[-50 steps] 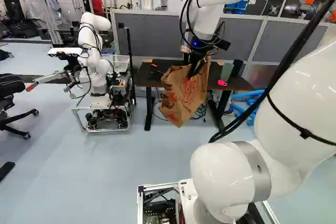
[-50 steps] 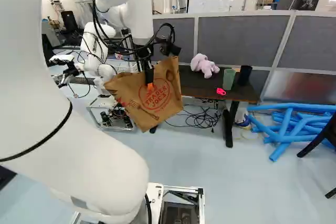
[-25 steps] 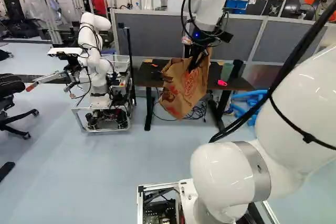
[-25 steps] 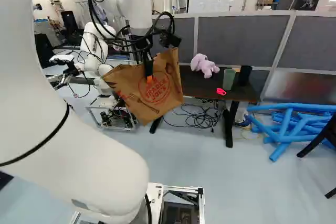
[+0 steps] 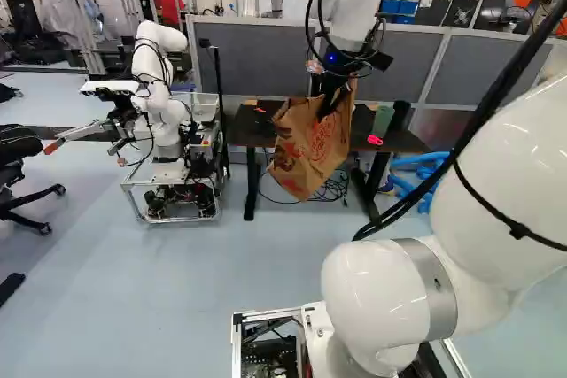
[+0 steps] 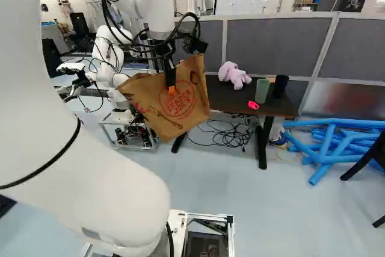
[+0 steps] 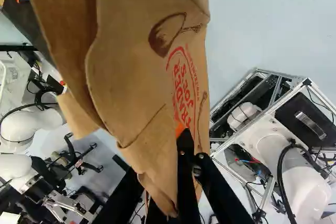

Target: Pick up the bag on the ground and place it on the table

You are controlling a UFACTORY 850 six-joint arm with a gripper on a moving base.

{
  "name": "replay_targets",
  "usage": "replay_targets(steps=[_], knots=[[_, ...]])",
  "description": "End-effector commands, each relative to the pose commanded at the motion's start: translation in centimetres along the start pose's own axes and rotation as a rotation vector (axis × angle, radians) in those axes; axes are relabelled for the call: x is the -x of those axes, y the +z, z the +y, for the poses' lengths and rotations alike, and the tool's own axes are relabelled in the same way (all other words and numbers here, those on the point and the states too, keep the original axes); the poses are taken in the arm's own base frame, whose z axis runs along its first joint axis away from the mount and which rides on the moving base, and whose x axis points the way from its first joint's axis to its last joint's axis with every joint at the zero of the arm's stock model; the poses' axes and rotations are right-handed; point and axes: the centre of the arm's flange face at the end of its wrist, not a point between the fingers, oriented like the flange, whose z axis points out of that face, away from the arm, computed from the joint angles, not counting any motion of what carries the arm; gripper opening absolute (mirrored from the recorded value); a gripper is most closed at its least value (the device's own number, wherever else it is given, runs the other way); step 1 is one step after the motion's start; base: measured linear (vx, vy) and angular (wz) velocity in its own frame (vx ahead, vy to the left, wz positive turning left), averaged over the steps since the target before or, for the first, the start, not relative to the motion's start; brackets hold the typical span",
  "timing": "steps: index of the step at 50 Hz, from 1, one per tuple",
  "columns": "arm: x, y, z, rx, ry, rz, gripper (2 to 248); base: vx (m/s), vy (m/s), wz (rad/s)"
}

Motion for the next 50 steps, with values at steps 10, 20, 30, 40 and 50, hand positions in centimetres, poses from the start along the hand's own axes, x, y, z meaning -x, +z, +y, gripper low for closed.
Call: replay_targets(steps=[10, 20, 30, 40, 50], knots=[[0.00, 0.00, 0.00, 0.000, 0.000, 0.000, 21, 0.040, -0.079, -0.016], [0.00, 0.00, 0.00, 0.000, 0.000, 0.000, 21, 0.026, -0.043, 0.006], [0.00, 0.00, 0.00, 0.000, 0.000, 0.000, 21, 0.047, -0.054, -0.001], [0.00, 0.00, 0.00, 0.000, 0.000, 0.000, 21, 0.096, -0.081, 0.003], [0.00, 0.00, 0.00, 0.000, 0.000, 0.000, 21, 0.143, -0.090, 0.003]])
